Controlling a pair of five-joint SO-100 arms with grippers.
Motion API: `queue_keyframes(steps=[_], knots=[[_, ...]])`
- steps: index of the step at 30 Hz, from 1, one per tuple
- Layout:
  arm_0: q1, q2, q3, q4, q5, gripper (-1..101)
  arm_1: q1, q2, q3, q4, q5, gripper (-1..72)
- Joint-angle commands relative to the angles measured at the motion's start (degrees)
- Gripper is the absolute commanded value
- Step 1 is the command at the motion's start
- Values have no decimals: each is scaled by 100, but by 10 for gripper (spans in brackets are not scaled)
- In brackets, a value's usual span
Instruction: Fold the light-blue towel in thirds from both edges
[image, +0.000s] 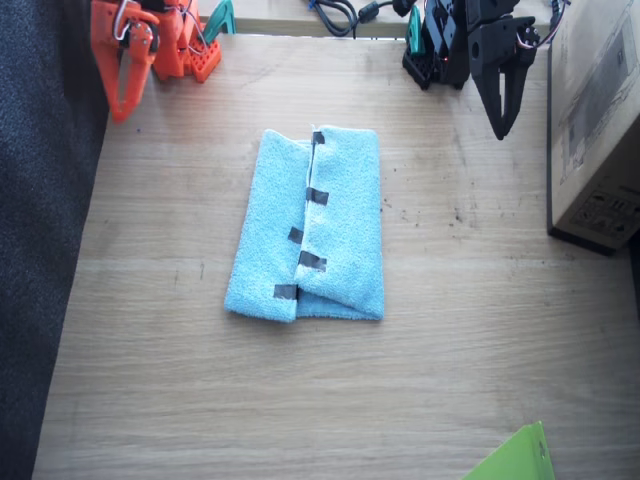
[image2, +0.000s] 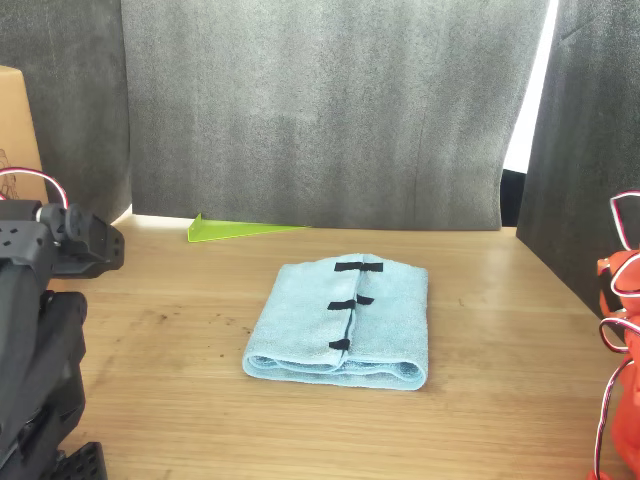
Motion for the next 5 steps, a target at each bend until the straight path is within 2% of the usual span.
queue_keyframes(steps=[1, 5], knots=[[79, 35, -9, 44, 70, -3, -167, 0, -9, 26, 141, 0], [53, 35, -9, 44, 88, -3, -185, 0, -18, 53, 396, 0]])
